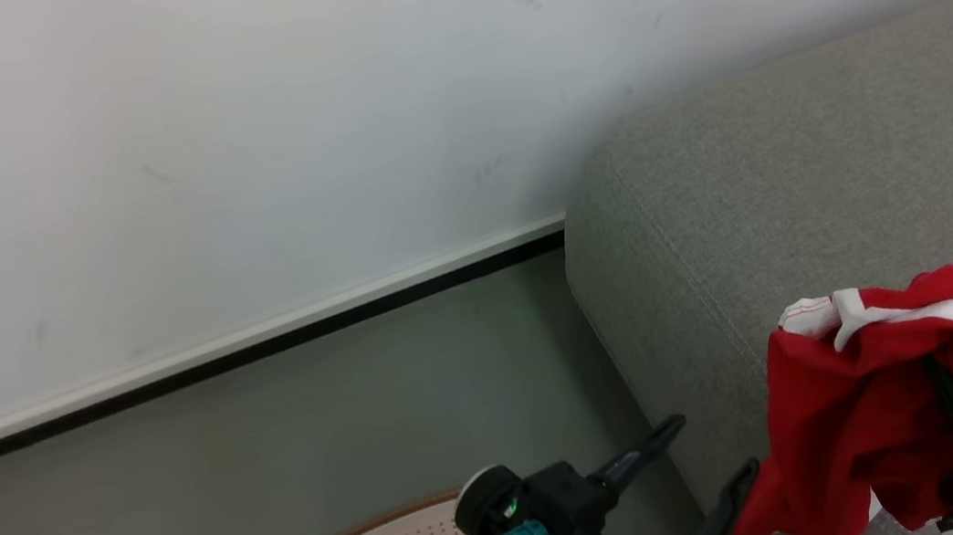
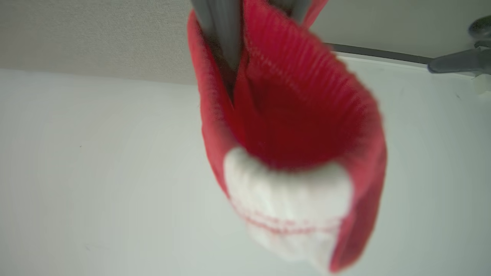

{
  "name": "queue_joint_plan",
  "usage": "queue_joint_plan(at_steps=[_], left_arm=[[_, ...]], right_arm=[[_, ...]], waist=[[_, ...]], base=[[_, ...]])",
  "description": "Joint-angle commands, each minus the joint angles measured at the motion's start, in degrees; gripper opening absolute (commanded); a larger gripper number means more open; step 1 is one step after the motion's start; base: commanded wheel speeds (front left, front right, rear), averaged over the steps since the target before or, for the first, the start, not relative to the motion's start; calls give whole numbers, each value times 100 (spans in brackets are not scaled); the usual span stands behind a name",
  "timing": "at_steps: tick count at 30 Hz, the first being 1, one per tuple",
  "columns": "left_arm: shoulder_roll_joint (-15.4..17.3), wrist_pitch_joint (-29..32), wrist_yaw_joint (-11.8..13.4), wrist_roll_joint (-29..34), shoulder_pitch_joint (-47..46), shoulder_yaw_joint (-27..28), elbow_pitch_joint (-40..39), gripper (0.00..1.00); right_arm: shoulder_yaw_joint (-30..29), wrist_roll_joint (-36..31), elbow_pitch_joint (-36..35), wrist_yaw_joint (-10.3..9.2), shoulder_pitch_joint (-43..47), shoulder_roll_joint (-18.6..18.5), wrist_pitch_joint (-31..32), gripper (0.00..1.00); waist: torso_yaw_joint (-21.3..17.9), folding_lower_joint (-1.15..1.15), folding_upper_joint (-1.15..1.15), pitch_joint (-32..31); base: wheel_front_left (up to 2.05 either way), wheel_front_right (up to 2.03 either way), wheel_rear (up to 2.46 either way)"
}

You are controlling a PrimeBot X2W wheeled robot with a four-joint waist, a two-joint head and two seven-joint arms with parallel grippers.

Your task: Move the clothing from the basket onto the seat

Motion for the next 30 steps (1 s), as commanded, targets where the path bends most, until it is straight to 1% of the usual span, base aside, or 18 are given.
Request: queue_joint_plan(at_steps=[1,4,8,11,14,17,19,22,25,28,30], left_arm=[[31,40,19,18,-168,43,-21,100],[68,140,-10,120,-470,67,-68,100],[125,262,-61,278,-977,93,-118,100],[158,329,-68,345,-1310,156,-159,100],[187,387,-77,431,-1599,201,-203,100],[206,413,-79,502,-1816,213,-226,100],[188,421,-69,521,-1937,211,-249,100],[156,381,3,480,-1992,250,-298,100],[172,328,88,423,-1893,289,-313,100],[238,292,172,399,-1754,320,-328,100],[286,288,223,369,-1681,350,-373,100]], right_arm=[[-100,-88,-36,-14,-77,63,4,0],[-398,-120,23,-14,-355,235,4,0],[-764,-234,234,-14,-1017,393,4,0],[-991,-324,458,-14,-1736,447,4,0],[-1192,-404,805,-14,-2564,307,5,0],[-1356,-377,1320,-14,-3440,15,45,0],[-1388,-442,1674,-14,-3992,-295,165,0],[-1533,-450,2170,-14,-4802,-701,329,0],[-1716,-352,2724,-14,-5583,-1071,357,0],[-1815,-404,3186,-14,-6195,-1354,325,0],[-1867,-499,3438,-14,-6438,-1518,327,0]], waist=[[43,0,0,341],[166,0,0,851],[371,0,0,1582],[504,0,0,2073],[634,0,0,2483],[773,0,0,2787],[898,0,0,2963],[1056,0,0,3164],[1196,0,0,3306],[1304,0,0,3383],[1358,0,0,3419]], base=[[0,0,0],[0,0,0],[0,0,0],[0,0,0],[0,0,0],[0,0,0],[0,0,0],[0,0,0],[0,0,0],[0,0,0],[0,0,0]])
